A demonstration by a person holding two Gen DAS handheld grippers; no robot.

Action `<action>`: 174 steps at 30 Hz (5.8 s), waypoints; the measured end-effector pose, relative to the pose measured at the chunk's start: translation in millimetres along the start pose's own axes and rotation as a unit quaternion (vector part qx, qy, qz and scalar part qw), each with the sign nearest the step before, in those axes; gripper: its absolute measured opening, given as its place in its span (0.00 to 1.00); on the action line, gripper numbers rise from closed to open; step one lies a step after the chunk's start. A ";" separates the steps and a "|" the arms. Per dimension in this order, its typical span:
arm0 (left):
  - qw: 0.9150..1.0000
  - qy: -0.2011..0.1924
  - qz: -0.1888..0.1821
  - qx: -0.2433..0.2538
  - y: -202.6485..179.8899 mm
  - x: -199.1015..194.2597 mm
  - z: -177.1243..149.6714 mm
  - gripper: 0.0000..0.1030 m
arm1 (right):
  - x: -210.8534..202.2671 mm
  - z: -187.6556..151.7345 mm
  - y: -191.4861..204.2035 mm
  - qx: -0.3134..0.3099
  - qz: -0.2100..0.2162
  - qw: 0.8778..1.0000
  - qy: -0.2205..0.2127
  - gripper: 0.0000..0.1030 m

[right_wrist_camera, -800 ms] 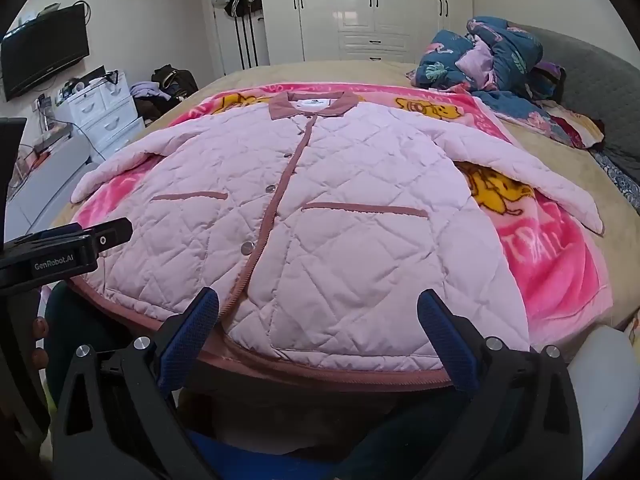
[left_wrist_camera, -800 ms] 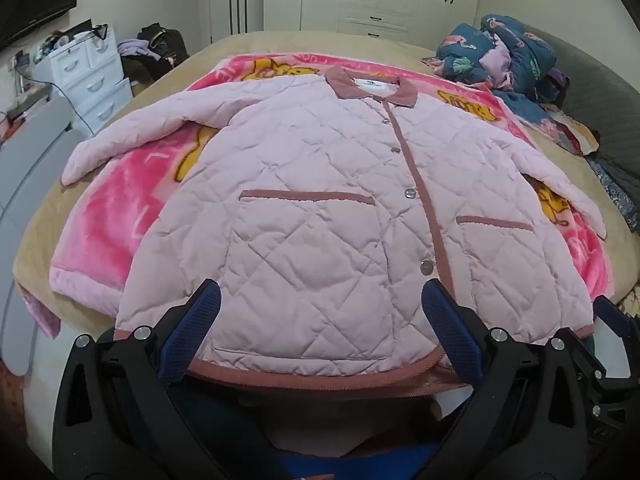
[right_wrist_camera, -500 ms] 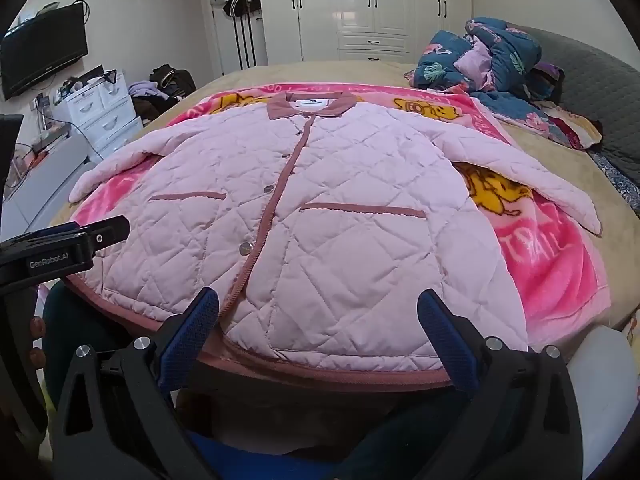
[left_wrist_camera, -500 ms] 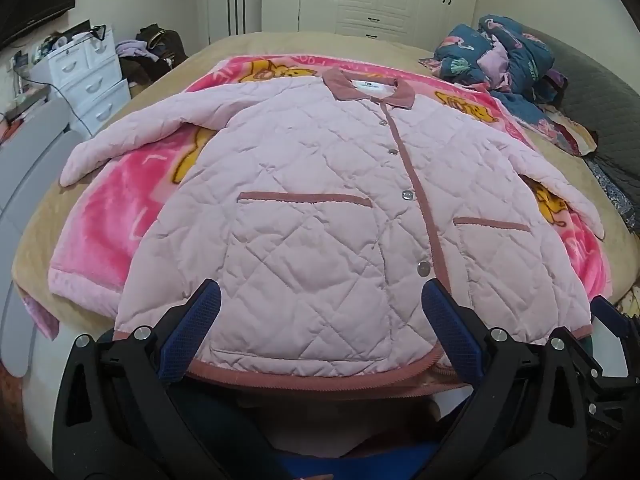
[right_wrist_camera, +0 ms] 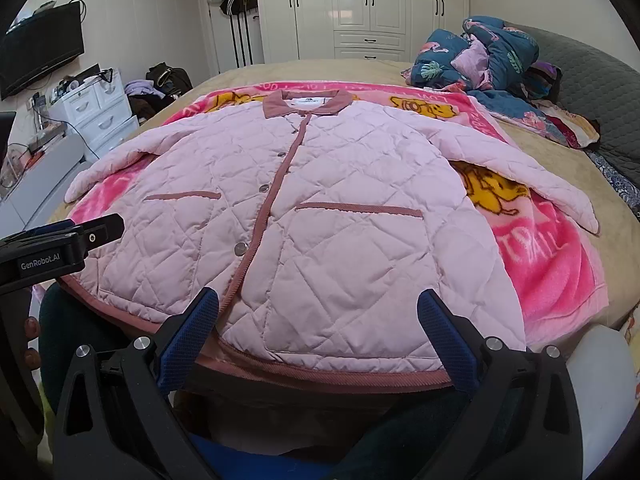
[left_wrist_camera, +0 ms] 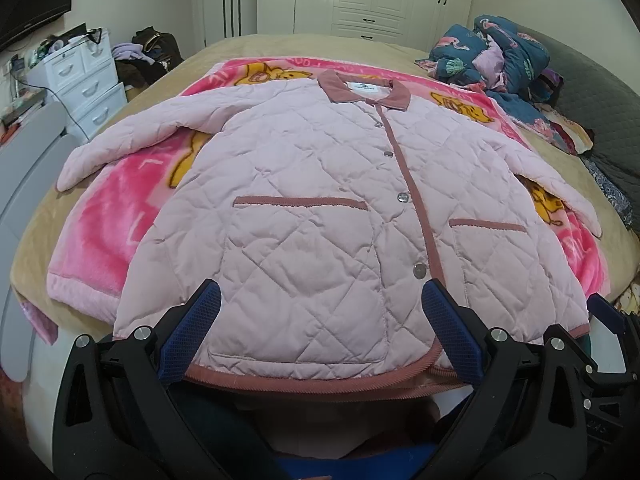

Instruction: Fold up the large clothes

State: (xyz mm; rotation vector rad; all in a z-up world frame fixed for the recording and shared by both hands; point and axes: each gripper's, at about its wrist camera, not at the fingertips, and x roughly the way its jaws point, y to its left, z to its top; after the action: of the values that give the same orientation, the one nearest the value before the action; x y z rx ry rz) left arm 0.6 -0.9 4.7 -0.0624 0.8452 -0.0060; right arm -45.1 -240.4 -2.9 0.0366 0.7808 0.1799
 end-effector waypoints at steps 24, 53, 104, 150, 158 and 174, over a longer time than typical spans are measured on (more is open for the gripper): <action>1.000 -0.005 -0.003 0.003 -2.2 -4.7 3.7 0.91 | 0.2 1.7 -1.4 0.001 -0.003 1.000 0.001 0.96; 1.000 0.004 -0.002 0.000 -1.5 12.7 14.9 0.91 | 9.1 17.9 -3.9 0.010 0.003 1.000 0.003 0.96; 0.999 -0.015 -0.024 -0.025 -77.4 117.8 223.8 0.91 | 103.0 248.1 -139.4 0.138 -0.035 0.986 -0.087 0.96; 0.988 0.104 -0.070 0.085 -230.9 282.3 208.3 0.91 | 187.2 102.2 -428.5 0.534 -0.173 0.826 -0.048 0.96; 0.990 0.104 -0.055 0.081 -219.8 287.4 216.7 0.91 | 185.3 84.7 -452.4 0.588 -0.139 0.793 -0.079 0.96; 0.994 0.091 -0.011 0.060 -169.5 286.4 247.0 0.91 | 191.8 64.2 -494.2 0.603 -0.183 0.771 -0.092 0.54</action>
State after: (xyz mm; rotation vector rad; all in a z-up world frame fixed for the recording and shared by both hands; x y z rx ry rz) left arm 378.6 -165.7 -36.0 0.0432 1.0237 -0.0846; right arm 206.4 -691.0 -139.9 1.1080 0.5779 -0.7240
